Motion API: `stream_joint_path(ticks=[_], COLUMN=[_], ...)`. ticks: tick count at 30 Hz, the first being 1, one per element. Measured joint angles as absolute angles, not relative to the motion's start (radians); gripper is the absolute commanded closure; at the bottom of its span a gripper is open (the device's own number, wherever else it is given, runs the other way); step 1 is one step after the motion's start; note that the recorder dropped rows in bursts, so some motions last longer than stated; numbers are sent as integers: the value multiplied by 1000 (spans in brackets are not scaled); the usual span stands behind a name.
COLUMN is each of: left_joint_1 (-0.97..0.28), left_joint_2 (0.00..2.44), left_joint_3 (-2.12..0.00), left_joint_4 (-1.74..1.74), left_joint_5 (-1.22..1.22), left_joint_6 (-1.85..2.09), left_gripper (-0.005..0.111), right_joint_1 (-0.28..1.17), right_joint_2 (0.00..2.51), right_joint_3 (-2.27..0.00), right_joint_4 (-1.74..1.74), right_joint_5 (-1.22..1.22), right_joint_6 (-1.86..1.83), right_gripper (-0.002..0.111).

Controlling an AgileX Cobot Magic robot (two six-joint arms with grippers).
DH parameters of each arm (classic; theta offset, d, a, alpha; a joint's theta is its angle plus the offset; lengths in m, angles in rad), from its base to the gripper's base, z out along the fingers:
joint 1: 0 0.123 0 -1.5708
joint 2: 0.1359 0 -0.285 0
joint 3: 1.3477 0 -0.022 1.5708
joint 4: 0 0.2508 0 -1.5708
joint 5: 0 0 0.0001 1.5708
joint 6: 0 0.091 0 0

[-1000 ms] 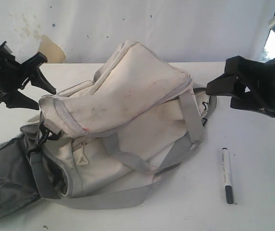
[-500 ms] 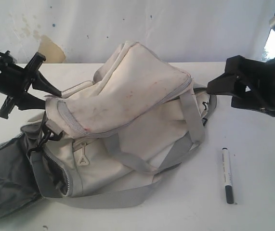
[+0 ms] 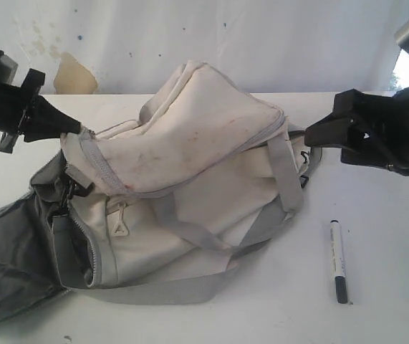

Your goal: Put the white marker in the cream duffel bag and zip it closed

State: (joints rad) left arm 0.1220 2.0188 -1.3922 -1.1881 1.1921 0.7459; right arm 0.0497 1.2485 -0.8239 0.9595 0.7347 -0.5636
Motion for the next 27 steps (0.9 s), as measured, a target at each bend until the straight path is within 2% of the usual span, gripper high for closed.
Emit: stream_joint_path(ticks=[7,17,27], left_joint_1=[126,128,128], left_joint_2=[1944,1686,1619], left_joint_3=[-1345,-1097,-1055], left_joint_4=[-1258,-1192,-1223], left_joint_5=[1197,1195,1179], left_joint_6=[1022,1480,1121], left_gripper=[107,107,107], right_joint_1=[51,287,454], right_joint_2=[1249,1269,1554], right_joint_3=[-824,-836,-1047], right_joint_4=[985,1218,1378], right_joint_5=[788,668,664], right_joint_6=[-595,-638,-638], right_gripper=[51,51,51])
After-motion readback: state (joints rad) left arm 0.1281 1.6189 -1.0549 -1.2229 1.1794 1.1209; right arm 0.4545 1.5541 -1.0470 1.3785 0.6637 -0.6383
